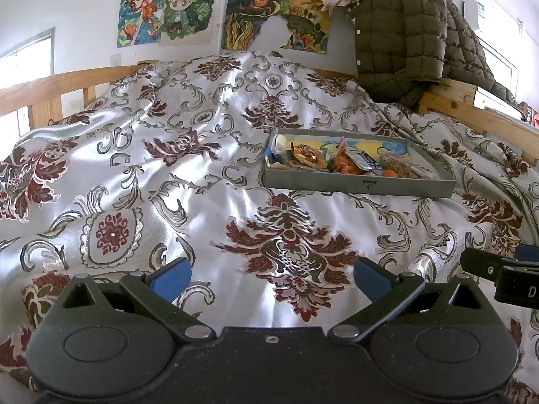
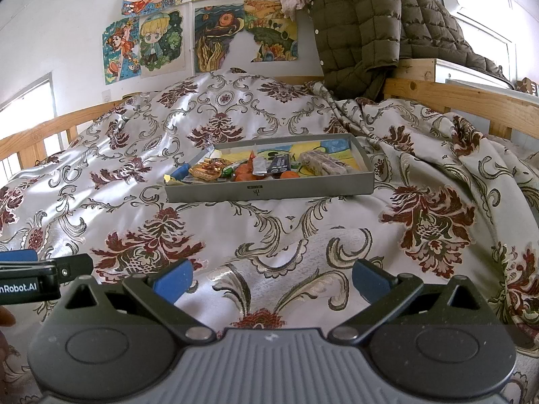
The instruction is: Organize snacks
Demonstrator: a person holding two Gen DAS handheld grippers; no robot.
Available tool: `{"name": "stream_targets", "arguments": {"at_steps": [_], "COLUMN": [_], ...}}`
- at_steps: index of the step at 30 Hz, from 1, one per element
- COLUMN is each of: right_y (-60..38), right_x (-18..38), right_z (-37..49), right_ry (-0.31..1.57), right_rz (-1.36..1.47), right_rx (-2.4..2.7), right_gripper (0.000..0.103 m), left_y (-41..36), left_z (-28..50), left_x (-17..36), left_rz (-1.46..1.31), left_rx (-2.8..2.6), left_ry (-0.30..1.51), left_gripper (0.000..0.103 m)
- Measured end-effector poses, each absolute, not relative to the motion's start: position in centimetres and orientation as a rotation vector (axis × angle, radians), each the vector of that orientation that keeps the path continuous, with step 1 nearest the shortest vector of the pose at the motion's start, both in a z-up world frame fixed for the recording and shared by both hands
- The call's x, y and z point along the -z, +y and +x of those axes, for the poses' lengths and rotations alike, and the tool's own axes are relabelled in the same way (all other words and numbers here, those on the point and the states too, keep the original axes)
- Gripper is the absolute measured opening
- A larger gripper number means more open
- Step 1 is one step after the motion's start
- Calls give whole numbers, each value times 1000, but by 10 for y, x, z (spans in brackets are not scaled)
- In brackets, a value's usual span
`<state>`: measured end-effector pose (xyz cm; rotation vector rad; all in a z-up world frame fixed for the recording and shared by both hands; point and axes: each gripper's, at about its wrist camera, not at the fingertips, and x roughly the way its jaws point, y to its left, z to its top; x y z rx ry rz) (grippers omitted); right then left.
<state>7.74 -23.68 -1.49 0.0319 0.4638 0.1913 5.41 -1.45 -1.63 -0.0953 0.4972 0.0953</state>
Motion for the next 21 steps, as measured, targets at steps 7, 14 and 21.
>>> {"name": "stream_targets", "arguments": {"at_steps": [7, 14, 21], "right_y": [-236, -237, -237], "right_x": [15, 15, 15], "right_z": [77, 77, 77], "right_ry": [464, 464, 465], "right_rz": [31, 31, 31], "right_rx": [-191, -191, -191], "right_gripper": [103, 103, 103], "left_y": [-14, -15, -11], "left_z": [54, 53, 53], "left_x": [17, 20, 16], "left_rz": [-94, -66, -99], "left_rx": [-98, -144, -152], "left_ry": [498, 535, 539], "left_gripper": [102, 102, 102]}}
